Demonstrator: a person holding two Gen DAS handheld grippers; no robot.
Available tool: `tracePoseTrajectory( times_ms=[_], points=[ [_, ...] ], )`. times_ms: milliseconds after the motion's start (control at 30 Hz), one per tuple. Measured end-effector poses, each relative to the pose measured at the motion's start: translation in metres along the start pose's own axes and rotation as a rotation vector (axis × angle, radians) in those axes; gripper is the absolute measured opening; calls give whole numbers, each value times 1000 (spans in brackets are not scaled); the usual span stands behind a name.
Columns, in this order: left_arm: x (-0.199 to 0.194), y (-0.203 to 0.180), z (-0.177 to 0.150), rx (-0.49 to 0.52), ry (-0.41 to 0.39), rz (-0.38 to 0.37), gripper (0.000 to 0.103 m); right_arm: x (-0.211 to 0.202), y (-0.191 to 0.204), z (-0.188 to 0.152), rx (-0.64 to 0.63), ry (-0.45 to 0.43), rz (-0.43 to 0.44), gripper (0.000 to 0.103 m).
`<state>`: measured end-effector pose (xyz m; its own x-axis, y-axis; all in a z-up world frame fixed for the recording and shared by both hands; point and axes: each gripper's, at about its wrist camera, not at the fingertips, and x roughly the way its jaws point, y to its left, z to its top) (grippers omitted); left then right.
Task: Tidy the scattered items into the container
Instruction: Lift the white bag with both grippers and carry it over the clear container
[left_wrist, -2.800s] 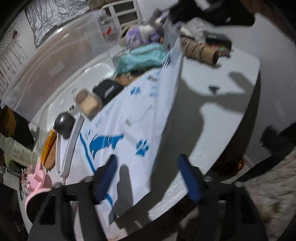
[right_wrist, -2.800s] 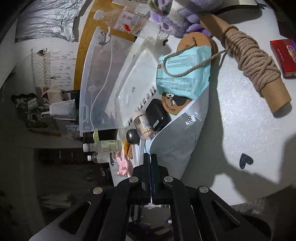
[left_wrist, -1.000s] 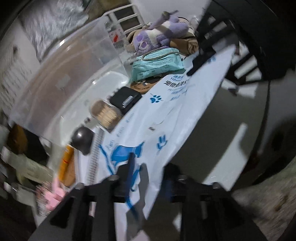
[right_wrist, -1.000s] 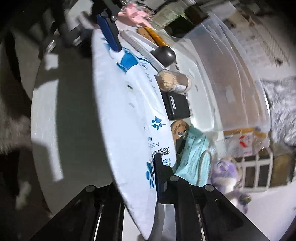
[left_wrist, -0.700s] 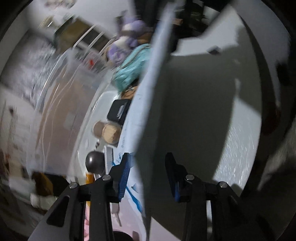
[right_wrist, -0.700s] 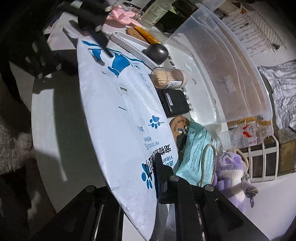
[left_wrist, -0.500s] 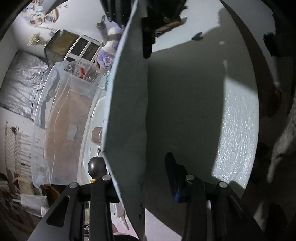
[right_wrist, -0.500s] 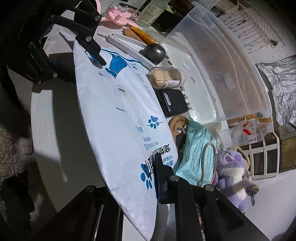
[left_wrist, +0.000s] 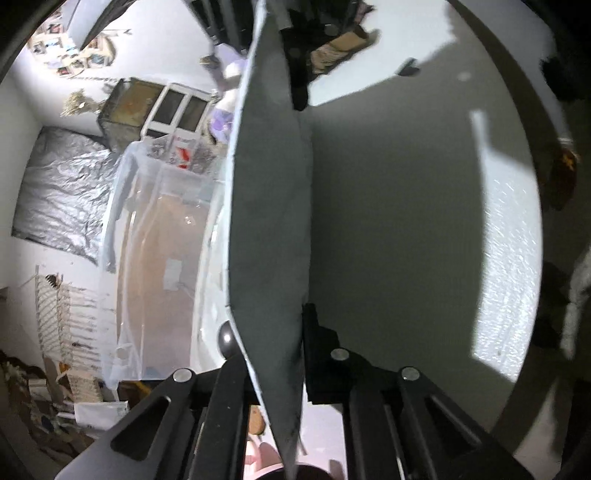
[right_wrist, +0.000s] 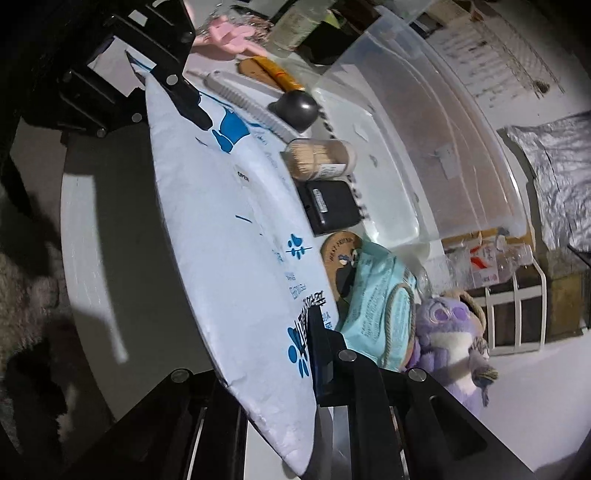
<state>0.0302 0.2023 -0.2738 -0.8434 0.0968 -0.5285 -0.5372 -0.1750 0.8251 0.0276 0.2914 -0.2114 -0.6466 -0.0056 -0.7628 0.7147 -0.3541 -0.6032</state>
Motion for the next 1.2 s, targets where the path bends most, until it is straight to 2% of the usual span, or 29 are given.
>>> tracePoseTrajectory(
  times_ms=[400,633,1000,1100,1200],
  points=[
    [-26,49,15,-29,-55,81,7,-57,-22,0,6,-38,-98,8],
    [-44,80,19,3,-100,227,7,-86,-48,7,-46,-90,-224,8],
    [-75,193,22,-12,-110,522,7,-155,-130,49,-56,-240,-471,7],
    [-66,221,18,23,-107,575,7,-156,-155,64,-71,-278,-510,7],
    [-53,252,12,61,-102,601,7,-149,-189,82,-69,-311,-498,7]
  ],
)
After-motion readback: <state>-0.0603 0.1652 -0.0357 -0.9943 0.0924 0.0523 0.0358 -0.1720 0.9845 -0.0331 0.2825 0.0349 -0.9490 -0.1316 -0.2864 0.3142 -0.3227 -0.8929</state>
